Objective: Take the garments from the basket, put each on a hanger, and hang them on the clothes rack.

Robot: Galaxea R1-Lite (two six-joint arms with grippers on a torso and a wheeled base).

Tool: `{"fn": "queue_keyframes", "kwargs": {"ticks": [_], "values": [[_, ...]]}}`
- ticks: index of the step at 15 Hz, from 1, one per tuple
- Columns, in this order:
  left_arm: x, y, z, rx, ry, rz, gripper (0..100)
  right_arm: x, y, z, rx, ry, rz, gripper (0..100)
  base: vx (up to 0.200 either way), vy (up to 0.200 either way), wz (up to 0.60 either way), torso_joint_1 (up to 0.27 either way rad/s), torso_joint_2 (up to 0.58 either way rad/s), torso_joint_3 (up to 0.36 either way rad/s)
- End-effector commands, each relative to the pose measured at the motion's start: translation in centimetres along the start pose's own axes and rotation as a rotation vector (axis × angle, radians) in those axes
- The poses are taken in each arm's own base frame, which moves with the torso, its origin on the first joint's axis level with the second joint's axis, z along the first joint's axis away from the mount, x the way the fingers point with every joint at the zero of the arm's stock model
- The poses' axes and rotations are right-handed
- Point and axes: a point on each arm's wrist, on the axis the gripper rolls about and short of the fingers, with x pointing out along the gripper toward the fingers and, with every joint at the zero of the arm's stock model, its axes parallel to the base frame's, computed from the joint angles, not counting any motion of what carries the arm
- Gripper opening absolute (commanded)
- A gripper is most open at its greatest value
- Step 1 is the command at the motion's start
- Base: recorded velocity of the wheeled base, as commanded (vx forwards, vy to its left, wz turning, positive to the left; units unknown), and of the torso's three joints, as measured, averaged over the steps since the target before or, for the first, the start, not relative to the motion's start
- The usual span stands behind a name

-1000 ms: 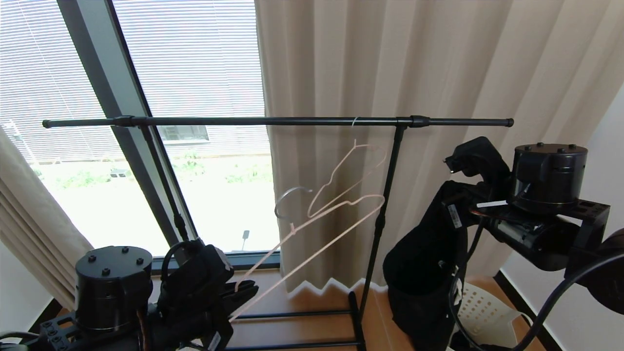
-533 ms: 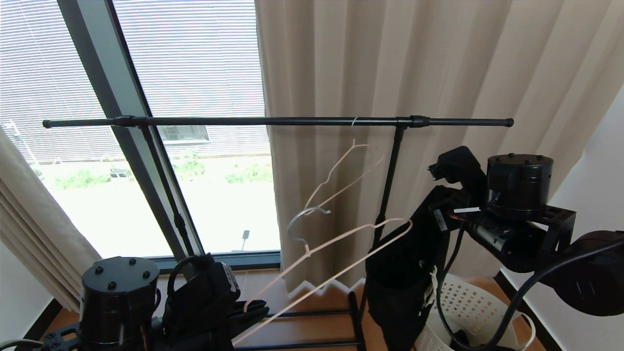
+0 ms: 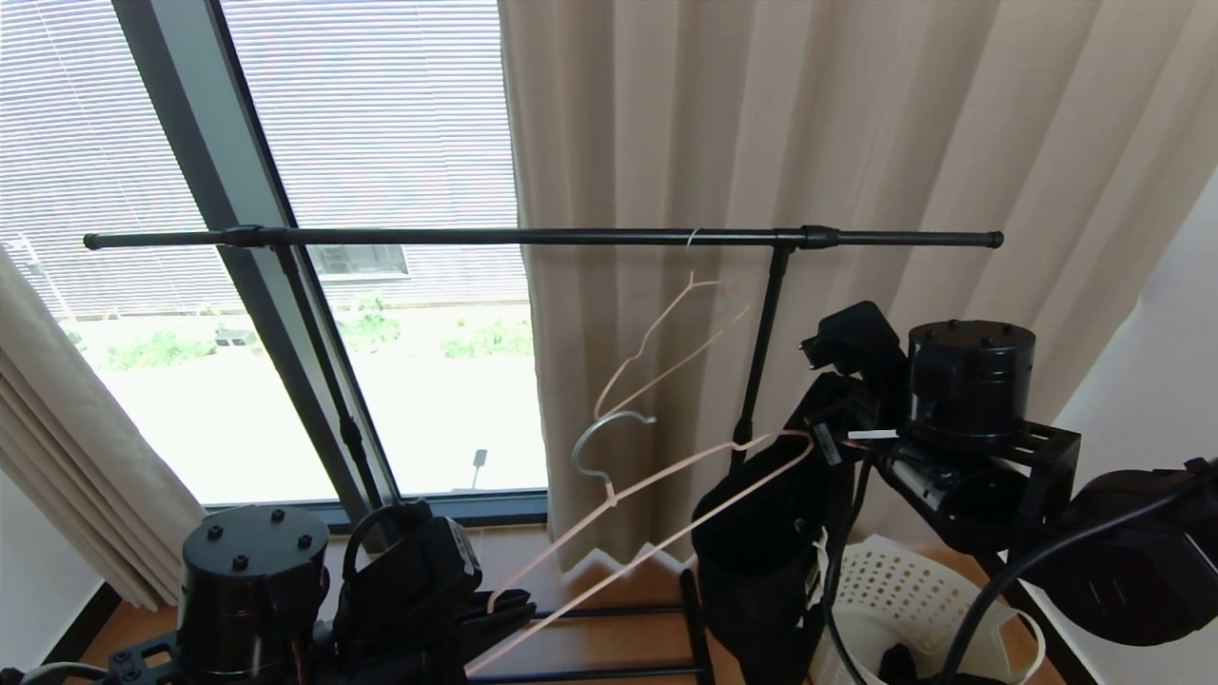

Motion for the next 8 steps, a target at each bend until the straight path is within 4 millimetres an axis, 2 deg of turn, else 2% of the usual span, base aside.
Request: {"fn": "queue_keyframes", "kwargs": {"ticks": [1,8], "values": [[0.7,-0.2,-0.5,-0.016,0.018,-0.016,0,-0.5,0.9,0.0,-0.011,-0.006,0.019,0,0.0,0.0,0.0,0.0,0.0,0.0],[1.7,-0.1,-0.3,-0.066,-0.005,-0.007,0,-2.1,2.3,0.3,-0.029,-0.022,0.024,0,0.0,0.0,0.0,0.0,0.0,0.0]]}}
